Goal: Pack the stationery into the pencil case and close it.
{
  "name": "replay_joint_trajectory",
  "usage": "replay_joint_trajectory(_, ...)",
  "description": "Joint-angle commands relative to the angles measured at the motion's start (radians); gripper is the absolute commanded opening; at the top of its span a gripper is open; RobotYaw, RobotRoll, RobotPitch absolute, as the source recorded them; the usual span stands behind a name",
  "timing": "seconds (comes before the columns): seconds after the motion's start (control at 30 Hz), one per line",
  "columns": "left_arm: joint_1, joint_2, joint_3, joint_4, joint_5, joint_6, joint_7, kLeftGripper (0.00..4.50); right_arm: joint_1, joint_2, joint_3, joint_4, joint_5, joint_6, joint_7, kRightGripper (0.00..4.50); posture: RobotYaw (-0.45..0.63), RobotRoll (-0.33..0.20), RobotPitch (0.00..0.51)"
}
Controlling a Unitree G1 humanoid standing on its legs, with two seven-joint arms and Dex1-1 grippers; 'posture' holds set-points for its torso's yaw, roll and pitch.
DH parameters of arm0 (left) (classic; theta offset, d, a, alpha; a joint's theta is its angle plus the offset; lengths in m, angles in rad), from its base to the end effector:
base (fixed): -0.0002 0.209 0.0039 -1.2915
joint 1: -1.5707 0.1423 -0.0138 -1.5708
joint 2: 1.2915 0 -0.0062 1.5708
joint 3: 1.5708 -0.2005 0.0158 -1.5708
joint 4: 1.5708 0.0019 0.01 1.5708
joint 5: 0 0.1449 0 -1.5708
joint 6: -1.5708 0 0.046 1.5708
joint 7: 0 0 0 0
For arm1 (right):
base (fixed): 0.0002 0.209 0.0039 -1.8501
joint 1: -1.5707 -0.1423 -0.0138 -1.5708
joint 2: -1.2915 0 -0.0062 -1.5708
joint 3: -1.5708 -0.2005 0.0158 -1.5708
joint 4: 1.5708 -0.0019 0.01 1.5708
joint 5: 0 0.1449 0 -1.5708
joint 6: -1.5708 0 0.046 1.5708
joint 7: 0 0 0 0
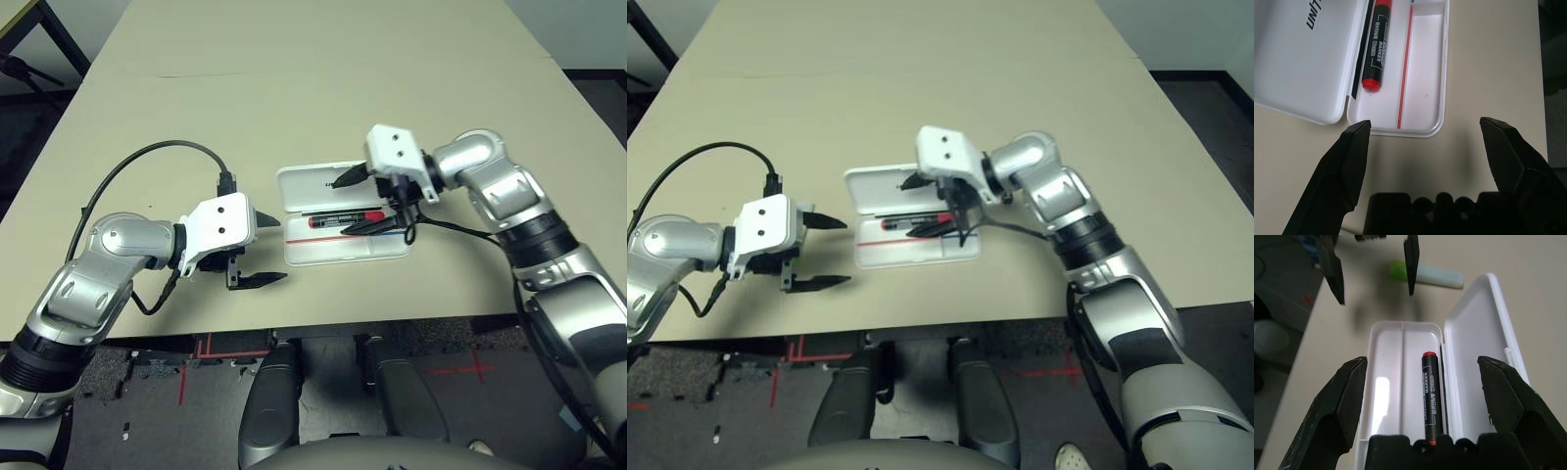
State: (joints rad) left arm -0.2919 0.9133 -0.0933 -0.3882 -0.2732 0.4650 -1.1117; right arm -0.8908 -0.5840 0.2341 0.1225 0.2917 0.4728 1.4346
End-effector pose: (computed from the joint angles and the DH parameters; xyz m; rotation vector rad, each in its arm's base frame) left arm 0.2369 0.2381 0.1868 0.6893 0.2727 -1.1948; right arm 0.3321 -0.1756 0.2378 -0.5050 0.1267 1.5665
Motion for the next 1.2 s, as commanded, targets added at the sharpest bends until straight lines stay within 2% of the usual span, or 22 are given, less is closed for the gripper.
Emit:
replay_joint_trajectory(0.03,0.032,0.016,0.016,-0.015,-0.006,0.014,0.007,4.50,0.034,-0.097,-0.048,-0.078,0.078,0.131,0.047,4.49,0.08,0.000,0.197)
replay_joint_trajectory(0.2,0.053,0.030,0.035,-0.014,-0.005,0.017,0.011,4.50,0.099,-0.293,-0.074,-0.152,0.118,0.210,0.111,4.49,0.06,0.000,0.195)
replay_joint_trajectory(0.33,0.057,0.043,0.040,0.000,0.009,0.012,0.015,4.50,0.142,-0.402,-0.076,-0.192,0.156,0.253,0.163,4.49,0.05,0.000,0.195)
replay_joint_trajectory(0.43,0.058,0.053,0.042,0.009,0.015,0.011,0.022,4.50,0.164,-0.437,-0.074,-0.200,0.160,0.254,0.171,4.49,0.04,0.000,0.195)
replay_joint_trajectory(0.6,0.038,0.061,0.073,0.023,0.023,0.072,0.081,4.50,0.181,-0.428,-0.074,-0.204,0.160,0.249,0.139,4.49,0.04,0.000,0.194)
replay_joint_trajectory(0.73,-0.004,0.043,0.120,0.049,0.050,0.242,0.225,4.50,0.187,-0.425,-0.070,-0.201,0.156,0.241,0.127,4.49,0.04,0.000,0.195)
replay_joint_trajectory(0.9,-0.097,-0.040,0.209,0.034,0.004,0.632,0.406,4.50,0.194,-0.417,-0.056,-0.183,0.137,0.213,0.116,4.49,0.06,0.000,0.194)
replay_joint_trajectory(1.03,-0.169,-0.072,0.215,0.010,-0.028,0.926,0.476,4.50,0.185,-0.401,-0.040,-0.163,0.119,0.196,0.107,4.49,0.06,0.000,0.196)
replay_joint_trajectory(1.2,-0.246,-0.122,0.229,-0.002,-0.047,1.086,0.533,4.50,0.183,-0.381,-0.036,-0.153,0.104,0.183,0.095,4.49,0.06,0.000,0.201)
